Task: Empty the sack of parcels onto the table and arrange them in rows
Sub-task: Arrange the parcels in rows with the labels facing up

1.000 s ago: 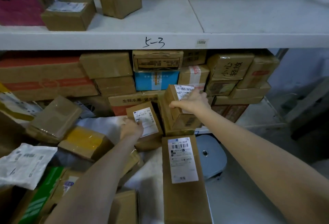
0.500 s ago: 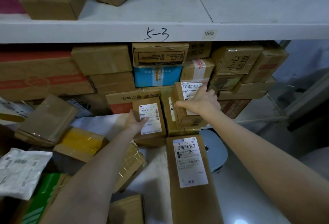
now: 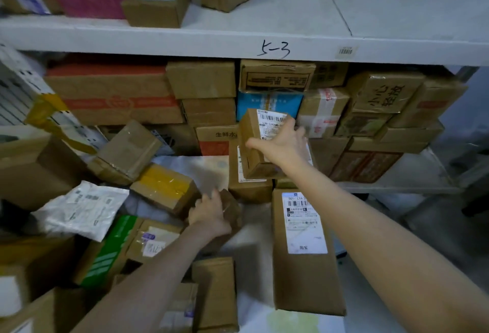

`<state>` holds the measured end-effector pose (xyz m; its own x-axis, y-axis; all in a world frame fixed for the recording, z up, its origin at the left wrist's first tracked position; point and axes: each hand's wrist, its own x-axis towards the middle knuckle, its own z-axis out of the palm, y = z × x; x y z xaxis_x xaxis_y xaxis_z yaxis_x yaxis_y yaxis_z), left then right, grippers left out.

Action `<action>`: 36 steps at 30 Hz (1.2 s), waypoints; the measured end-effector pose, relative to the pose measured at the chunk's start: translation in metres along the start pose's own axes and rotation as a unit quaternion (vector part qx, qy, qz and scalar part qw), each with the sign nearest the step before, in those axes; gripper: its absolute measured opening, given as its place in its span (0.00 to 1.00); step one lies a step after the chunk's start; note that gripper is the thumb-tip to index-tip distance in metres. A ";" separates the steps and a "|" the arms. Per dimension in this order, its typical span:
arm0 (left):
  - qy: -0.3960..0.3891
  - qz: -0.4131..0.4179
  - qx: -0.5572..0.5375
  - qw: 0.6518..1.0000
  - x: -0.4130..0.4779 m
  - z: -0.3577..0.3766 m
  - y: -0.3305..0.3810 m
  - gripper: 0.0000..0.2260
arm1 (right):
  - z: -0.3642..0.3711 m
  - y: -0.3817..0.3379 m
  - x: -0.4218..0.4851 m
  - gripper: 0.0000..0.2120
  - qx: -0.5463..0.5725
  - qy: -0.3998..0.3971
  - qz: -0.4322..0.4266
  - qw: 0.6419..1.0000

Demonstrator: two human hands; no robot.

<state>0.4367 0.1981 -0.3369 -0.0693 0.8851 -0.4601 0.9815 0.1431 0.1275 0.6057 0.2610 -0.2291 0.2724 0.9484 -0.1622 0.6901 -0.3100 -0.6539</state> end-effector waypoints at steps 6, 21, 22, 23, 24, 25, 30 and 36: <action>0.062 -0.059 -0.300 0.950 -0.015 -0.061 -0.028 0.37 | 0.009 -0.007 -0.010 0.54 0.086 0.001 0.036 0.996; 0.100 -0.175 -0.684 0.701 -0.043 -0.091 -0.058 0.36 | 0.065 -0.001 -0.081 0.61 -0.212 -0.254 0.073 0.941; 0.092 -0.170 -0.691 0.696 -0.040 -0.089 -0.061 0.34 | 0.069 -0.003 -0.085 0.61 -0.206 -0.246 0.078 0.944; 0.095 -0.165 -0.692 0.696 -0.038 -0.090 -0.065 0.34 | 0.073 -0.008 -0.087 0.61 -0.195 -0.240 0.083 0.947; 0.109 -0.160 -0.697 0.690 -0.037 -0.092 -0.069 0.35 | 0.074 -0.014 -0.088 0.61 -0.182 -0.236 0.086 0.951; 0.129 -0.156 -0.701 0.684 -0.036 -0.095 -0.076 0.36 | 0.077 -0.022 -0.087 0.60 -0.168 -0.230 0.089 0.955; 0.163 -0.126 -0.738 0.643 -0.030 -0.117 -0.104 0.33 | 0.093 -0.060 -0.070 0.57 -0.065 -0.114 0.052 0.990; 0.006 -0.096 -0.845 0.526 -0.011 -0.124 -0.127 0.15 | 0.138 -0.078 -0.027 0.50 0.035 -0.030 0.026 0.999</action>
<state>0.2905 0.2250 -0.2393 -0.1488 0.7844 -0.6022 -0.6029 0.4108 0.6840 0.4523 0.2690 -0.2760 0.2649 0.9342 -0.2391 0.6269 -0.3552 -0.6934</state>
